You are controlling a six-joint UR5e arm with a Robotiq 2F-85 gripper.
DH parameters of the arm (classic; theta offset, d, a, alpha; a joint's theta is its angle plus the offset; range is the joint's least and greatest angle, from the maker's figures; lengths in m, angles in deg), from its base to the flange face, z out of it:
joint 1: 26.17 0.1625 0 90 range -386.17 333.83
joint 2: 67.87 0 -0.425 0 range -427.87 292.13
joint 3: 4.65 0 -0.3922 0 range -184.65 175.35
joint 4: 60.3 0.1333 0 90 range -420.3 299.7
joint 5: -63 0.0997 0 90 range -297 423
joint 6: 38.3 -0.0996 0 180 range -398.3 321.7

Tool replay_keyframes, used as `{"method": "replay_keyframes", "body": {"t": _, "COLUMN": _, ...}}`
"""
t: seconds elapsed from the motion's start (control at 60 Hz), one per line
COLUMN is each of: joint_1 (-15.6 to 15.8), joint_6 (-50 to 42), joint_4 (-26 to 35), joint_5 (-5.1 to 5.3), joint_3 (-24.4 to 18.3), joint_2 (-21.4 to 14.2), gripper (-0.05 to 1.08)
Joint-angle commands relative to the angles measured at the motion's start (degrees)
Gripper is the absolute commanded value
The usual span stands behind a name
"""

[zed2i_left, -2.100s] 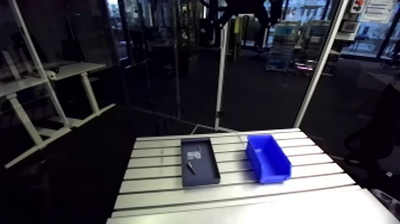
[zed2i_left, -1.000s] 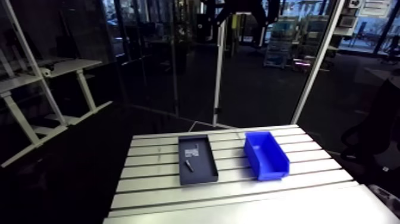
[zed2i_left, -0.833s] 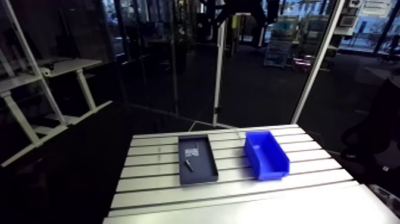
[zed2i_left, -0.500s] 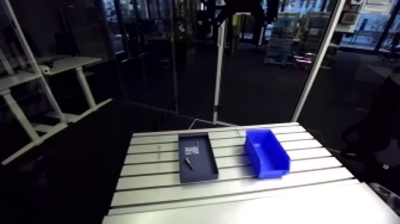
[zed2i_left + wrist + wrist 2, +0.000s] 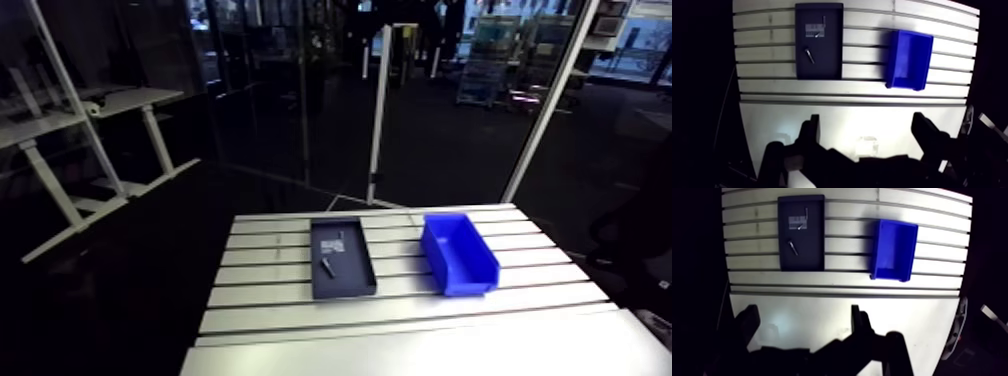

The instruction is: Pick up the M10 bolt from the tray and put it into the blue bin.

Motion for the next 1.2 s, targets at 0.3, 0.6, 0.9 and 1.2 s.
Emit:
{"method": "replay_keyframes", "body": {"t": 0.3, "joint_1": 4.2, "joint_6": 2.6, "joint_4": -3.3, "joint_5": 0.06, "joint_3": 1.3, "joint_2": 1.4, "gripper": 0.01}}
{"method": "replay_keyframes", "body": {"t": 0.6, "joint_1": 4.8, "joint_6": 5.4, "joint_4": -5.6, "joint_5": -0.03, "joint_3": 3.2, "joint_2": 2.3, "gripper": 0.01}}
{"method": "replay_keyframes", "body": {"t": 0.9, "joint_1": 6.1, "joint_6": 7.4, "joint_4": -8.5, "joint_5": -0.19, "joint_3": 5.8, "joint_2": 3.1, "gripper": 0.01}}
{"method": "replay_keyframes", "body": {"t": 1.2, "joint_1": 6.7, "joint_6": 9.7, "joint_4": -11.3, "joint_5": -0.38, "joint_3": 8.1, "joint_2": 3.1, "gripper": 0.01}}
